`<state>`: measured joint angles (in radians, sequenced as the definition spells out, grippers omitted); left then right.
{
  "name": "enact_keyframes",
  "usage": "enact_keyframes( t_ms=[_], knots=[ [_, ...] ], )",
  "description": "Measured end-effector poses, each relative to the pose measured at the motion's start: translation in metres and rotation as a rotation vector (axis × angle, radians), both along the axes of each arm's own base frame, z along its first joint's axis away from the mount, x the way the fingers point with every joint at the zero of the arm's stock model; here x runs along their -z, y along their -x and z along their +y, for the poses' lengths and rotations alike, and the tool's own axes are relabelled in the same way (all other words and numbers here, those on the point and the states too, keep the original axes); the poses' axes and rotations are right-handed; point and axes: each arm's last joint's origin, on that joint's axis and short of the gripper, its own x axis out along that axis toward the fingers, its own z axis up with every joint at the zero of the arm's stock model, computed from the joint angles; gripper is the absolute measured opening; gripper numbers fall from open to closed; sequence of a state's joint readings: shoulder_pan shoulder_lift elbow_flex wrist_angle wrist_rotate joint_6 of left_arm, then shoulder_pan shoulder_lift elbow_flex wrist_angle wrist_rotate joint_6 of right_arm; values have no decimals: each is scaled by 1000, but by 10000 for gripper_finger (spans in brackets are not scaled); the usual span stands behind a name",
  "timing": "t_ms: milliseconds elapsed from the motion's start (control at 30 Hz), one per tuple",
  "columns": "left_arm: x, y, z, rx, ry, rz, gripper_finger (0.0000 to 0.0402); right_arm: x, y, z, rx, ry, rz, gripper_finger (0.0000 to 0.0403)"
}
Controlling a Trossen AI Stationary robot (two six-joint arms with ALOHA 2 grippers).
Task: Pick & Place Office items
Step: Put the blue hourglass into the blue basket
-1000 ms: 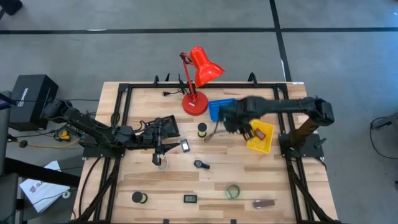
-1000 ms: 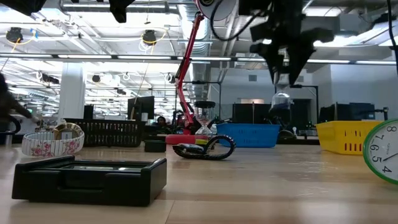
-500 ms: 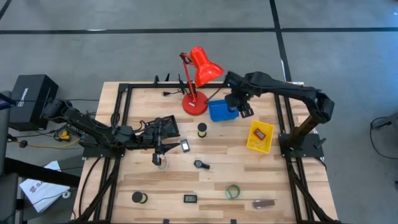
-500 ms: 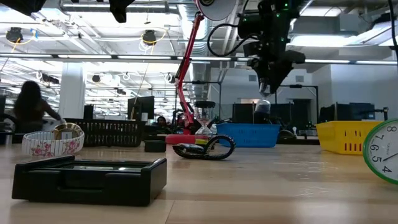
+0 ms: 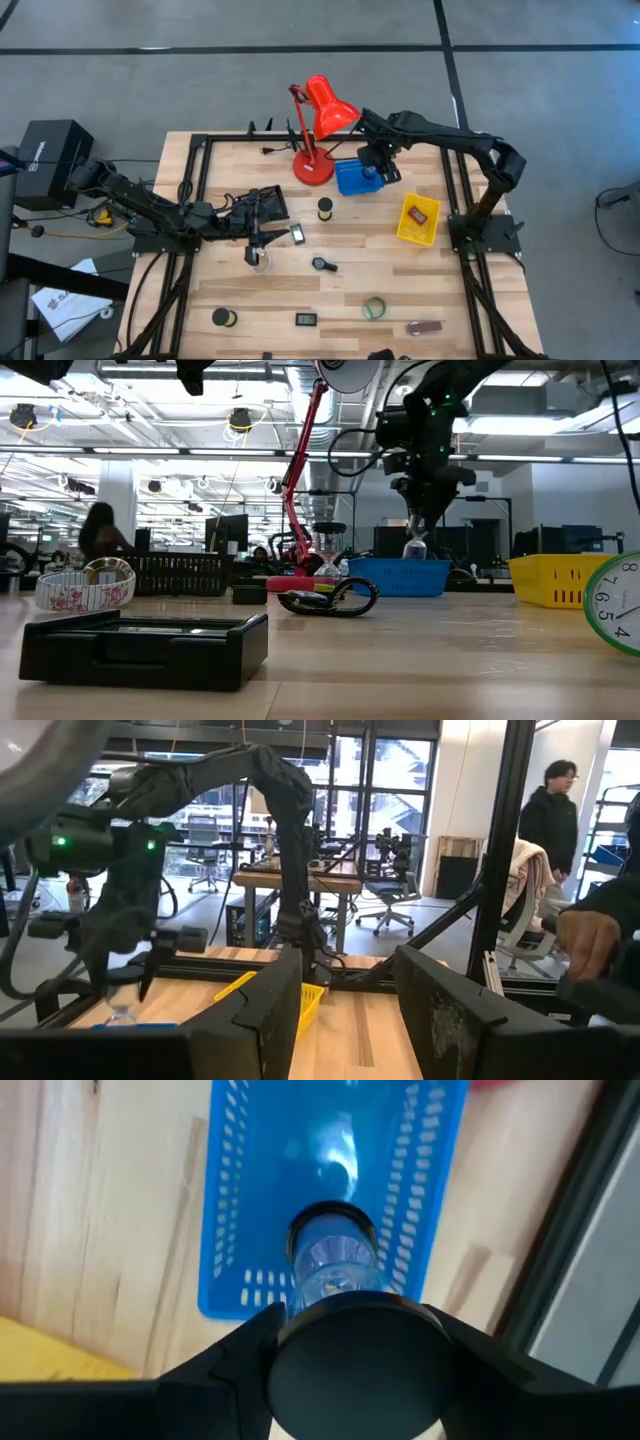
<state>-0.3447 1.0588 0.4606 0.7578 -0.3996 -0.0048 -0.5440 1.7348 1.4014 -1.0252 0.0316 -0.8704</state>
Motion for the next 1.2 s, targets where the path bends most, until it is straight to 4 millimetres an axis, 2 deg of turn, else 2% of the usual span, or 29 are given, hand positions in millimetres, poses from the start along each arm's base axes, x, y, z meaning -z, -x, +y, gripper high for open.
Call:
enact_keyframes(
  t_ms=[333, 633, 933, 1200],
  knots=[
    [0, 0, 0, 0, 1, -1, 156, 33, -7, -12, 13, -10, 123, 206],
    [0, 0, 0, 2, 11, -2, 156, 33, -8, -13, 17, -7, 104, 203],
    [0, 0, 0, 2, 12, -3, 156, 33, -9, -12, 29, -4, 104, 247],
    [0, 0, 0, 2, 12, -2, 156, 29, -7, -10, 86, 126, 195, 248]
  ],
)
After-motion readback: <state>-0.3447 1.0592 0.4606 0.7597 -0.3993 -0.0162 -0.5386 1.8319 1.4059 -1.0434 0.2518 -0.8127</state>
